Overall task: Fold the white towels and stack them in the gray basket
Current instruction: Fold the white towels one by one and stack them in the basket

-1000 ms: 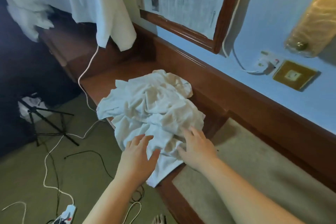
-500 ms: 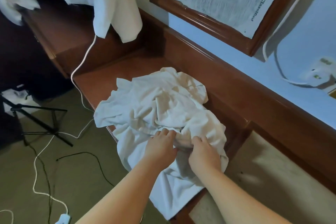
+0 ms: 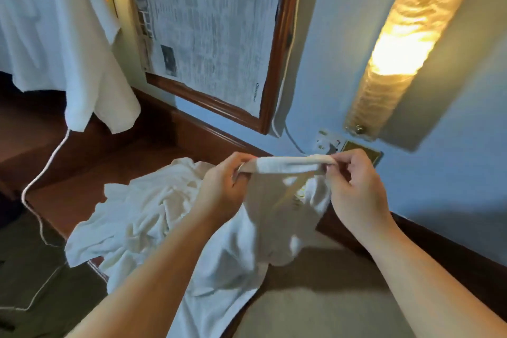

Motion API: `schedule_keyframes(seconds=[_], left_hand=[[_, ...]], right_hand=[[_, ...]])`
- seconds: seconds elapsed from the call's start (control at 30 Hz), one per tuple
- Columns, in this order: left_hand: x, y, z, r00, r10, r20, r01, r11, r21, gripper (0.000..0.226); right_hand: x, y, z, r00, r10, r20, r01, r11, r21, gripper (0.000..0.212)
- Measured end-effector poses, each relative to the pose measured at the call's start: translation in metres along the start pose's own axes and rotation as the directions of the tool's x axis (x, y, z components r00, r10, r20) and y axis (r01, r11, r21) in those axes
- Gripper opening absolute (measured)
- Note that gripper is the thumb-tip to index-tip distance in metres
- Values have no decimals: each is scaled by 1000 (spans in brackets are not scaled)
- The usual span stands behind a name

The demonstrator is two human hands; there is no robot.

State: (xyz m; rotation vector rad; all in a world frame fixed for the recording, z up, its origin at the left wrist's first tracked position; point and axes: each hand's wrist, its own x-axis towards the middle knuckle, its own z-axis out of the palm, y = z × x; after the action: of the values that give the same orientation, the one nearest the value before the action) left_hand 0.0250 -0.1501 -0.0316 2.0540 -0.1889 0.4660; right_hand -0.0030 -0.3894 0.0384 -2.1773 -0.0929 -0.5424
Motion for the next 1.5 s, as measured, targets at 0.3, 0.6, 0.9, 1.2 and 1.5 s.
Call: schedule_keyframes(seconds=[0.3, 0.6, 0.9, 1.2, 1.5], left_hand=[[58, 261, 5, 903, 425, -68, -414, 901, 133, 12], [36, 415, 43, 816, 576, 56, -570, 782, 251, 21], [12, 402, 74, 807, 422, 413, -577, 713, 399, 17], [2, 434, 42, 918, 310, 250, -290, 950, -112, 4], [-16, 512, 52, 904, 261, 337, -176, 948, -264, 32]], right_hand=[[18, -63, -259, 996, -86, 35, 89, 990, -111, 25], [-7, -46, -449, 990, -133, 45, 140, 910, -391, 9], [-57, 3, -521, 984, -75, -162, 13, 936, -353, 11], [-65, 18, -535, 936, 4, -353, -140, 923, -360, 9], [-76, 8, -470, 897, 209, -388, -352, 870, -346, 13]])
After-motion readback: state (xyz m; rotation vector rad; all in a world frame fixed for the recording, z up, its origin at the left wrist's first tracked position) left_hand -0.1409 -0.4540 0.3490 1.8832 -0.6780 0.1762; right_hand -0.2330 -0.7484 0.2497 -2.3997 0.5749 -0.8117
